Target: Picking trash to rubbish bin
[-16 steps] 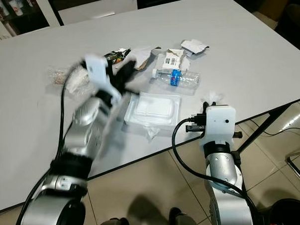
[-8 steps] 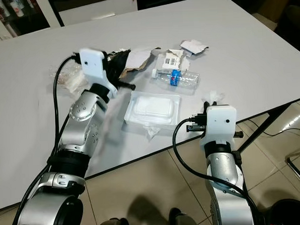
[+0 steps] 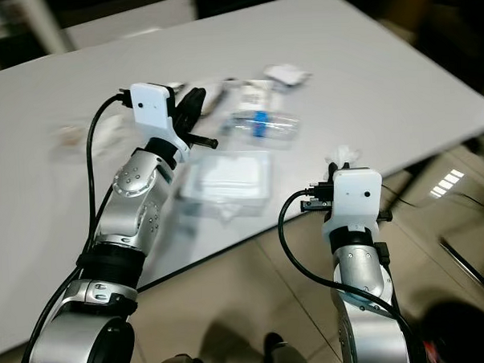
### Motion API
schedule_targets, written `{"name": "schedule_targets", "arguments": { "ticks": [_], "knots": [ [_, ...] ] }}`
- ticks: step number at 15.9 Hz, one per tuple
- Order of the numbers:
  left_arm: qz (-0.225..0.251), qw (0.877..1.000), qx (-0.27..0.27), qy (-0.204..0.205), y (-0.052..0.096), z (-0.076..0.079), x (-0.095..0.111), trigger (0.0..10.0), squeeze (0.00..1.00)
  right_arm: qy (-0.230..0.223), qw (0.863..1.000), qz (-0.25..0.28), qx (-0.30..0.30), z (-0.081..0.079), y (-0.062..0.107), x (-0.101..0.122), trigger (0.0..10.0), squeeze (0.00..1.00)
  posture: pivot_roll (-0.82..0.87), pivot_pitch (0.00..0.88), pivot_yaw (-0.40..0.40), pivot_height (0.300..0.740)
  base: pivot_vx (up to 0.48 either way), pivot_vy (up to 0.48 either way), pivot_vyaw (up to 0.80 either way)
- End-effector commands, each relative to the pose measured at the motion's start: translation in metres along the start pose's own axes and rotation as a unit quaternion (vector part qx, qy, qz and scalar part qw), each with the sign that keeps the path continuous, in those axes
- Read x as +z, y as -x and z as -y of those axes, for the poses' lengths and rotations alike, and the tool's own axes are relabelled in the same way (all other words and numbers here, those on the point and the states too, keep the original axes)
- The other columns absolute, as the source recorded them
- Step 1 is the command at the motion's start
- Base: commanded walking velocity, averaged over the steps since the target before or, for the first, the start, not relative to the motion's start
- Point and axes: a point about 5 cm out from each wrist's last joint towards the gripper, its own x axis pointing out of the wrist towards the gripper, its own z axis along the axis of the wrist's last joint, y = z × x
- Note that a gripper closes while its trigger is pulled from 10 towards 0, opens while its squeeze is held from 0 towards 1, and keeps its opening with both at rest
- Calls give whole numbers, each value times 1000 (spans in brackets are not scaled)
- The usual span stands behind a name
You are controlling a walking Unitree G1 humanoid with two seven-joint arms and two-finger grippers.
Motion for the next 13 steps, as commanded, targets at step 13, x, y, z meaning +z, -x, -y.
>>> {"name": "schedule_targets", "arguments": {
  "ticks": [13],
  "knots": [
    [-47, 999, -10, 19, -1, 0, -10, 10000, 0, -5, 1000, -2, -2, -2, 2, -2, 10000, 0, 113, 153, 22, 740, 0, 108, -298]
  ]
}}
